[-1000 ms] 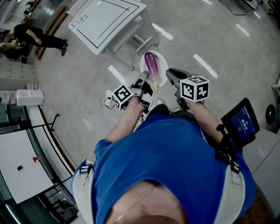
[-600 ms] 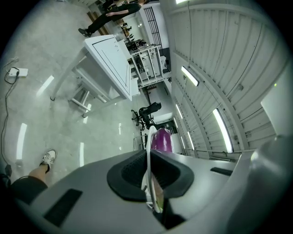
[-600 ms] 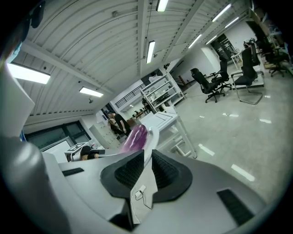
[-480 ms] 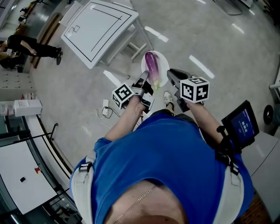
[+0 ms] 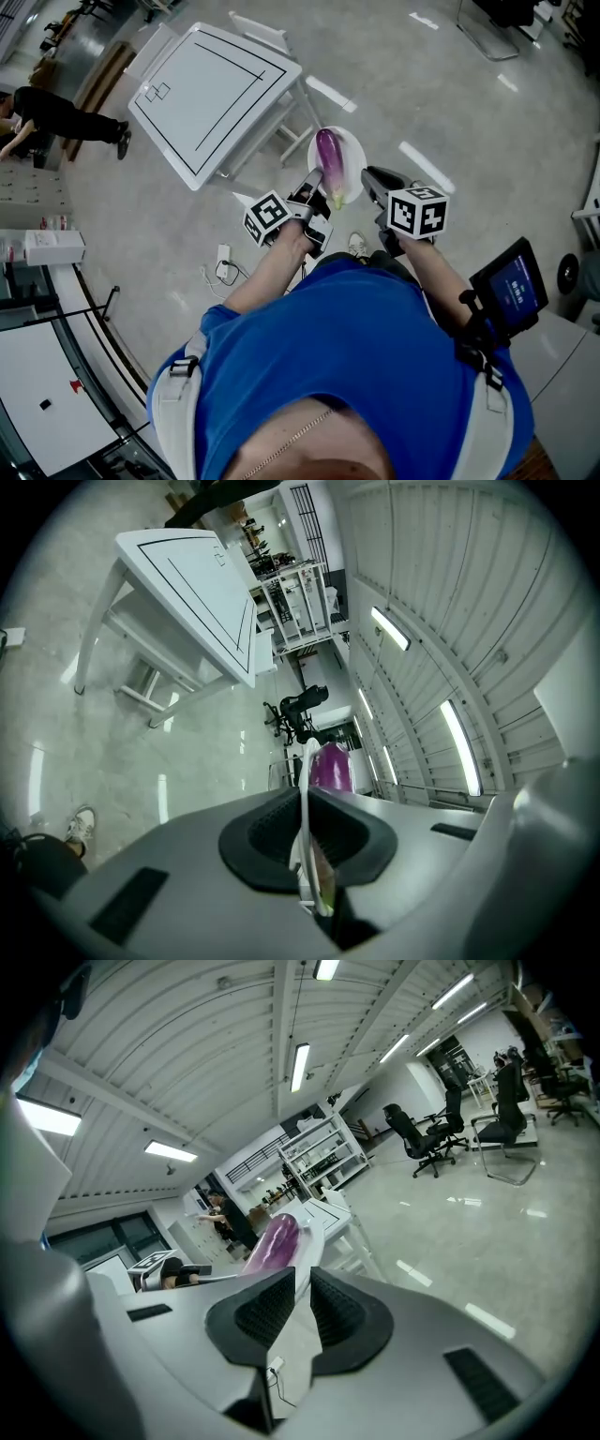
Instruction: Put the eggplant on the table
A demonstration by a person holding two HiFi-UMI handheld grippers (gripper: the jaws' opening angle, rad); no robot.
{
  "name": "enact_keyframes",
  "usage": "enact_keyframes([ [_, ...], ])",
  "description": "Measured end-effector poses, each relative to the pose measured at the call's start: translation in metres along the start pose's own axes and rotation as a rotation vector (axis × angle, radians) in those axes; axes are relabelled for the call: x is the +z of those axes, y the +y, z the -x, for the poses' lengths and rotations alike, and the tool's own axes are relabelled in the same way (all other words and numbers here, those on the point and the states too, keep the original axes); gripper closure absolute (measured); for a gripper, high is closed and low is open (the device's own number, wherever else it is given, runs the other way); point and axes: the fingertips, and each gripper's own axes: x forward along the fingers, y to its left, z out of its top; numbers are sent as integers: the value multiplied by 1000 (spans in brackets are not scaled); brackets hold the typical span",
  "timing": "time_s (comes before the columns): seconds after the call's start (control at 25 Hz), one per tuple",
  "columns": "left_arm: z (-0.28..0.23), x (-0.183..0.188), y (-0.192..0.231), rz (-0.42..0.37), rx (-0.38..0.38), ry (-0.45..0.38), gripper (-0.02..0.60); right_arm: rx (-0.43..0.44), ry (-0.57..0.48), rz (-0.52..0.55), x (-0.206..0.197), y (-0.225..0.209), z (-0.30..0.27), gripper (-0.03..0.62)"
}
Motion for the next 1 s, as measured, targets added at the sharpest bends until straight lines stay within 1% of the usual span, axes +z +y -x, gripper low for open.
enact_keyframes([
  [0.12,-2,8,-2,-3,9,-4,554,1,10,-5,5,1,-6,551],
  [0.32,-49,59,6,19,35,-41,553,30,47,-1,47,-24,-65,551],
  [0.4,-65,74,9,29,46,-61,554,48,64,3,61,-34,-83,551],
  [0.52,-91,82,8,39,54,-90,554,77,83,16,79,-55,-96,551],
  [0.64,-126,91,2,49,50,-134,554,108,96,44,109,-81,-109,551],
  [0.72,-133,93,-3,62,47,-161,554,124,105,62,120,-84,-111,551],
  [0.88,-133,92,-7,72,37,-208,554,155,121,97,126,-84,-111,551],
  [1.0,-183,97,-24,81,37,-245,554,180,135,119,168,-121,-118,551],
])
